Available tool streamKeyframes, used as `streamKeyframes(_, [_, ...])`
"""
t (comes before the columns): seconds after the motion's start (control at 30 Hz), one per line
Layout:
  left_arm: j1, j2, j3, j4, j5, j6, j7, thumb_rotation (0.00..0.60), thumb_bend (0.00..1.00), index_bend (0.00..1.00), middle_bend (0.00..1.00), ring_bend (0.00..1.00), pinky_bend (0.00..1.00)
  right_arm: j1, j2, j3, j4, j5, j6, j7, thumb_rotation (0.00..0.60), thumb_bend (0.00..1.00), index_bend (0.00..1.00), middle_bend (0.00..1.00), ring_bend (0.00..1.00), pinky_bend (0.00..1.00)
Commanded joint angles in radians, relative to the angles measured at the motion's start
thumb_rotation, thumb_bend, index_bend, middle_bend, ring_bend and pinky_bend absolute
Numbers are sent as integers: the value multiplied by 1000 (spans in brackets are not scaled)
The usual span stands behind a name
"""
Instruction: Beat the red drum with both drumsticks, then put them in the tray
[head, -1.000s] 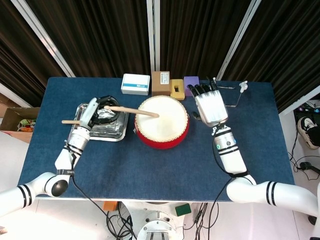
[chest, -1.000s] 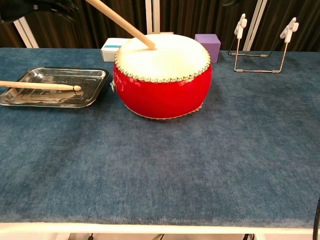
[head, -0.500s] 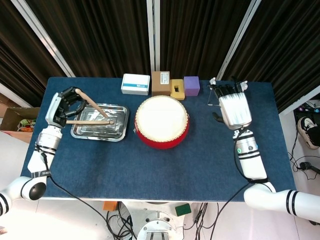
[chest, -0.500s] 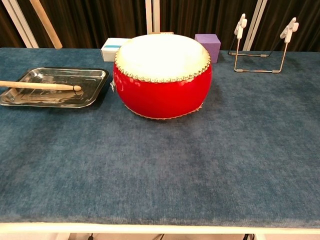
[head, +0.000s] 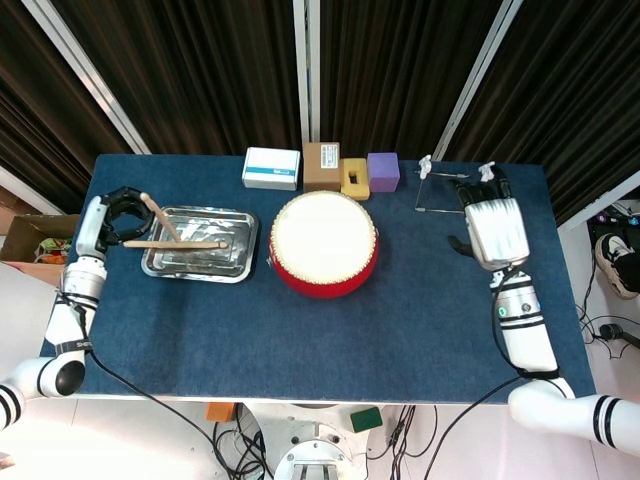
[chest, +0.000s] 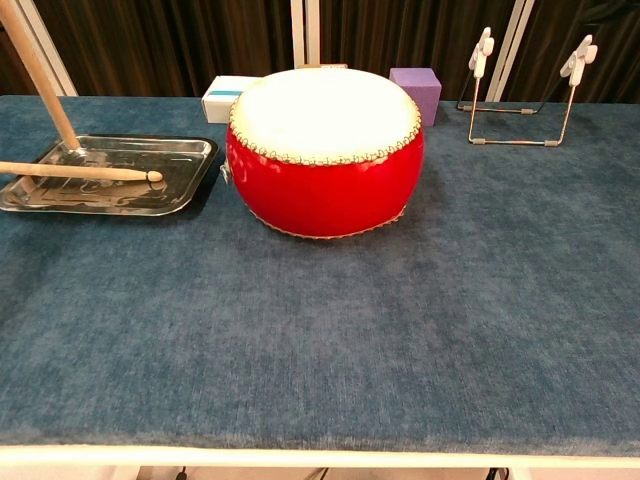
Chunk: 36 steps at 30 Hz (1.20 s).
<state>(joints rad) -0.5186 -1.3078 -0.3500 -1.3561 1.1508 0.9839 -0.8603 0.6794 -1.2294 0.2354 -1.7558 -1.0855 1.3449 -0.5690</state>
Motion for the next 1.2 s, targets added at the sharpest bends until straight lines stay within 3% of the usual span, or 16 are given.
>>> streamKeyframes(0.03, [-6,-38,54,77,-1,66,271,600,476,609,618,464,477,-7,-4,-2,7,-5,-2,7,600,0,231,383,286,124])
streamKeyframes(0.23, [-23,-54,103,111,59,150,588,600,476,613,623,464,470,-27,-8,-1,20,-12,3,23,600,0,228,383,286,119])
streamKeyframes(0.43, [-46,-81,118,125,114,203,751,600,476,614,623,464,468,-44,-6,6,23,-14,3,40,600,0,225,383,286,116])
streamKeyframes(0.73, [-92,-62,161,111,169,182,1038,600,476,618,625,464,461,-68,-3,13,28,-12,4,59,600,0,222,383,286,112])
streamKeyframes(0.9, [-100,-78,165,111,194,191,1021,600,476,618,624,464,458,-81,-9,12,38,-12,5,69,600,0,221,383,286,110])
streamKeyframes(1.2, [-130,-206,156,285,265,240,825,600,477,618,623,464,455,-90,-10,20,34,-17,3,62,600,0,217,383,286,103])
